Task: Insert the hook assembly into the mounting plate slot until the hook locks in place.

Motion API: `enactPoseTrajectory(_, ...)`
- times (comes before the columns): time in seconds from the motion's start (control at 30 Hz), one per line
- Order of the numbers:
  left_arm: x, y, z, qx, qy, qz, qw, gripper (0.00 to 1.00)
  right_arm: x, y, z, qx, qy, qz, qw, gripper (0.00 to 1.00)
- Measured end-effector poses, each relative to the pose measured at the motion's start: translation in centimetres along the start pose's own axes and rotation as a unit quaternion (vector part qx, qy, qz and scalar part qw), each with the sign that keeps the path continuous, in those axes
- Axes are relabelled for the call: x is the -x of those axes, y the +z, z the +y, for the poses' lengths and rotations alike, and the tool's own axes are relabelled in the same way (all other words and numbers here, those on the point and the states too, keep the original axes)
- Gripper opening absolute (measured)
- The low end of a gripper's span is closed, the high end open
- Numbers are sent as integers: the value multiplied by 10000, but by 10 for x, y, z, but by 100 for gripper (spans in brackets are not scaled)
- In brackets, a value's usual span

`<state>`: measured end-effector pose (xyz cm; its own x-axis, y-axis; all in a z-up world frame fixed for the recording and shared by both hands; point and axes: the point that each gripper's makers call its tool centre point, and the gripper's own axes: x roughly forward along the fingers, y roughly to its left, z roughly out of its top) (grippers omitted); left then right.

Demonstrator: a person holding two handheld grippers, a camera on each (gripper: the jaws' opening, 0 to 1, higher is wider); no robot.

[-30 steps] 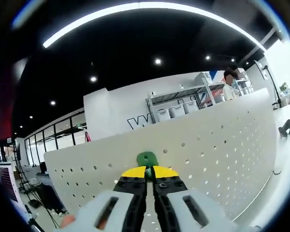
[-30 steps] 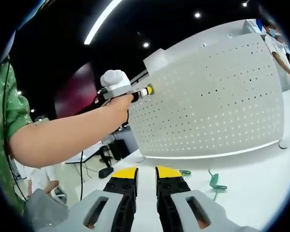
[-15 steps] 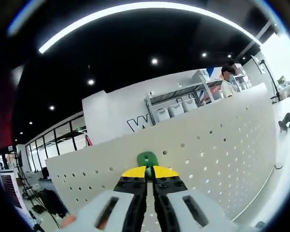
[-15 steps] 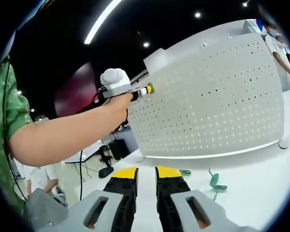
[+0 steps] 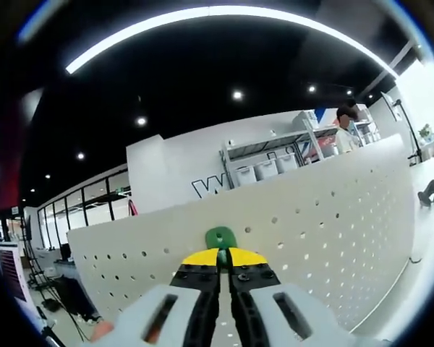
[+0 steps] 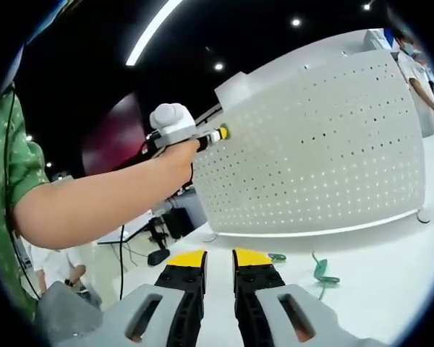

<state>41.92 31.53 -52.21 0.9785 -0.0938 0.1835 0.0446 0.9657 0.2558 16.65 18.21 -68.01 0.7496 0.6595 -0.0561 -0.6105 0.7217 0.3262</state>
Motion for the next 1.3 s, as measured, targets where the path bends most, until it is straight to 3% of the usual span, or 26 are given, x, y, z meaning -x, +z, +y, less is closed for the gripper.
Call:
enactPoseTrajectory(0.77, -1, -7, -3, -206, 26, -106, 9997, 3, -1, 0, -3, -45, -26, -15, 10000, 13)
enactPoseTrajectory(1.3, -2, -7, -1, 11, 27, -93, 10000, 4, 0, 0, -3, -43, -40, -9, 10000, 13)
